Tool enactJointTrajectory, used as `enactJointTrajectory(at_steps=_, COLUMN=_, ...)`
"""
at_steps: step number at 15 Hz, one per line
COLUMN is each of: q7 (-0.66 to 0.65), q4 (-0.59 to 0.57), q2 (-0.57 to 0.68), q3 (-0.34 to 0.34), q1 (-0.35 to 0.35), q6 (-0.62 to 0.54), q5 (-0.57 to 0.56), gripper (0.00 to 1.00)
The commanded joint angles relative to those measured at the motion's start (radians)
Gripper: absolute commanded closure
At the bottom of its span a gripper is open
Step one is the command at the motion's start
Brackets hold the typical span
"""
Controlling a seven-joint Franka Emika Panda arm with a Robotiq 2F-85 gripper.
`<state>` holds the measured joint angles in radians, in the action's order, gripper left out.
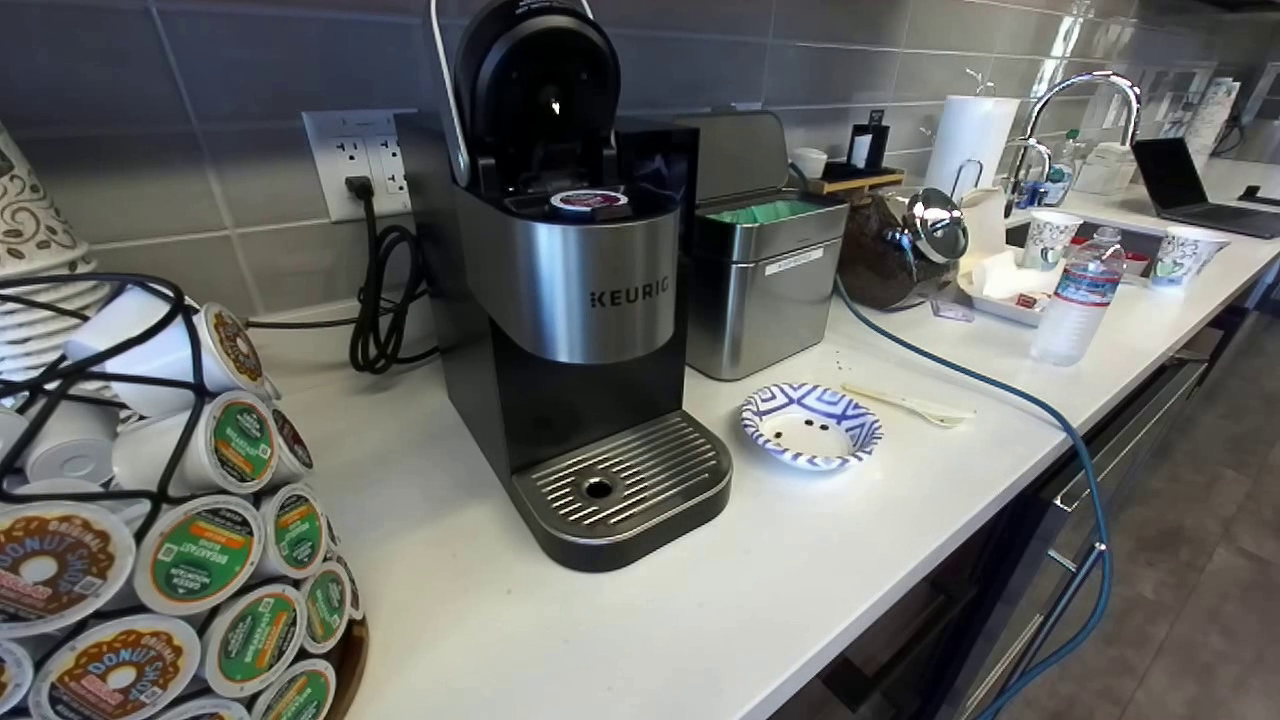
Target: Place one coffee cup on the left side of the counter.
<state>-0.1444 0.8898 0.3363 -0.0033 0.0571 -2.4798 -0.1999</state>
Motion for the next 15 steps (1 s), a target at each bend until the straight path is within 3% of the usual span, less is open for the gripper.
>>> enactJointTrajectory(at_steps=1, q7=0.039, q4=-0.067, q2=0.046, q3=0.000, q1=-0.006, q6=-0.005, q5=-0.014, gripper=0.63)
enactJointTrajectory(at_steps=6, q7=0.067, q4=-0.091, q2=0.049, q3=0.007, q1=-0.006, q6=-0.004, q5=0.000, gripper=0.99)
enactJointTrajectory(at_steps=11, q7=0.056, q4=-0.103, q2=0.023, q3=0.012, q1=-0.010, q6=0.000, q5=0.010, gripper=0.99)
enactJointTrajectory(at_steps=15, q7=0.104, q4=-0.041, q2=-0.083, q3=0.063, q1=0.022, q6=0.009, q5=0.111, gripper=0.99)
